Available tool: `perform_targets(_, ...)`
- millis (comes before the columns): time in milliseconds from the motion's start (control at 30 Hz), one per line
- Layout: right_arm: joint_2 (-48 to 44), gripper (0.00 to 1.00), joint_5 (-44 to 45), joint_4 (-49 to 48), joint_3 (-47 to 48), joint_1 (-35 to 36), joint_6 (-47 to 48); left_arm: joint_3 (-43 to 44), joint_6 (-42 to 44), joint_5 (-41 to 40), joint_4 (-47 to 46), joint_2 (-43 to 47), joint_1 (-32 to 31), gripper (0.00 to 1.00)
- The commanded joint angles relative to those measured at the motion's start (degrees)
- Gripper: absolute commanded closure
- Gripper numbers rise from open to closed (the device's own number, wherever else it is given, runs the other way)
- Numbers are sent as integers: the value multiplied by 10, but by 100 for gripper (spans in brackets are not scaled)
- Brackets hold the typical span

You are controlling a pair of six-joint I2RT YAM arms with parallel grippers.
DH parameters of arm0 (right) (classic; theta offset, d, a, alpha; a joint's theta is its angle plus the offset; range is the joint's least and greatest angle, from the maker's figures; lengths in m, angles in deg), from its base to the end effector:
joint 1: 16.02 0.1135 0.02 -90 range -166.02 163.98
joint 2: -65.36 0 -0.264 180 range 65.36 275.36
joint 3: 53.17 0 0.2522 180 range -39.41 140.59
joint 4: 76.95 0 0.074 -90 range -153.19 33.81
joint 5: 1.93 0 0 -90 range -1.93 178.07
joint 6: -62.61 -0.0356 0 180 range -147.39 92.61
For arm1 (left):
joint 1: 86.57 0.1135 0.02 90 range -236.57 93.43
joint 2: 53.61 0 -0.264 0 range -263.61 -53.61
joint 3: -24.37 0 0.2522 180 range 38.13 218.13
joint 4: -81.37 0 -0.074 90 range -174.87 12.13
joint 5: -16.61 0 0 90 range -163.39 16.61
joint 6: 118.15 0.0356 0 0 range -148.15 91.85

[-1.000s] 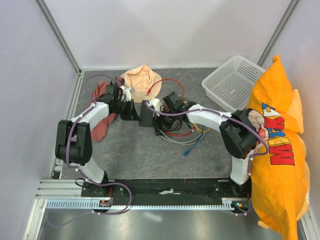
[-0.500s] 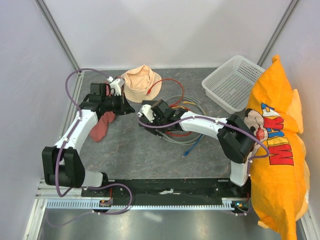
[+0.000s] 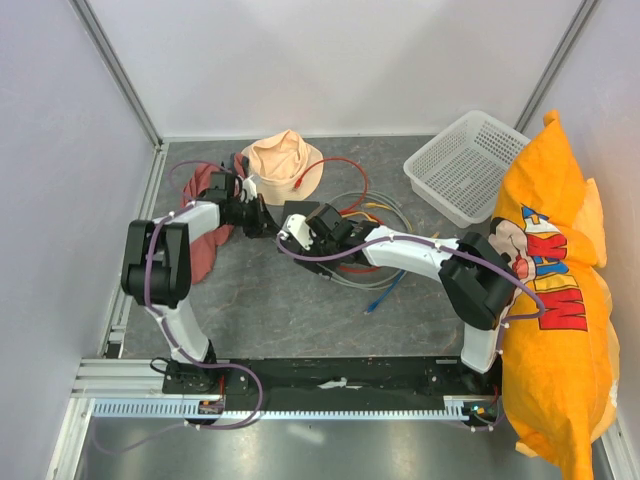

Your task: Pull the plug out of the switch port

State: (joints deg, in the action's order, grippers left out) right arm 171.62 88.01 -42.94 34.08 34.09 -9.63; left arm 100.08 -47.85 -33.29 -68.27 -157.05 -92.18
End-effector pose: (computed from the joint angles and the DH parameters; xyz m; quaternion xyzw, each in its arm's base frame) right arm 0.2554 0.3056 0.1972 -0.5296 0.7868 0.0888 0.3044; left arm 0.3541 -0.0578 0.1670 -0.0172 0.9079 -0.3782 0.1797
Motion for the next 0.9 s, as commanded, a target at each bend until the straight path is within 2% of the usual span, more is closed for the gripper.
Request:
perform_targets(0, 8, 28, -17, -13, 14, 3, 4, 74, -32, 43, -39, -31, -9, 98)
perform_targets(67, 11, 39, -21, -13, 24, 4, 11, 79, -40, 52, -45, -43, -12, 98)
perform_targets(200, 28, 44, -23, -14, 30, 4, 14, 70, -54, 53, -53, -53, -23, 98)
perform_targets(267, 33, 54, -34, -11, 34, 4, 17, 57, -55, 46, -54, -54, -25, 98)
perform_targets(433, 25, 71, -115, 30, 63, 24, 60, 14, -66, 33, -46, -18, -19, 98)
perform_targets(500, 24, 73, -164, 44, 73, 41, 64, -20, -78, 23, -46, 16, -9, 98)
perform_targets(533, 26, 75, -177, 45, 81, 44, 55, -35, -124, 21, -52, 26, -1, 98)
perform_targets(633, 53, 76, -239, 69, 111, 52, 66, -124, -225, 43, -109, 81, 36, 98)
perform_targets(700, 75, 76, -278, 98, 127, 61, 66, -155, -230, 36, -109, 110, 48, 98)
perform_targets(800, 80, 73, -284, 103, 135, 75, 54, -169, -212, 24, -111, 162, 52, 98)
perform_targets(867, 75, 61, -248, 101, 137, 85, 54, -170, -203, 12, -112, 191, 54, 98)
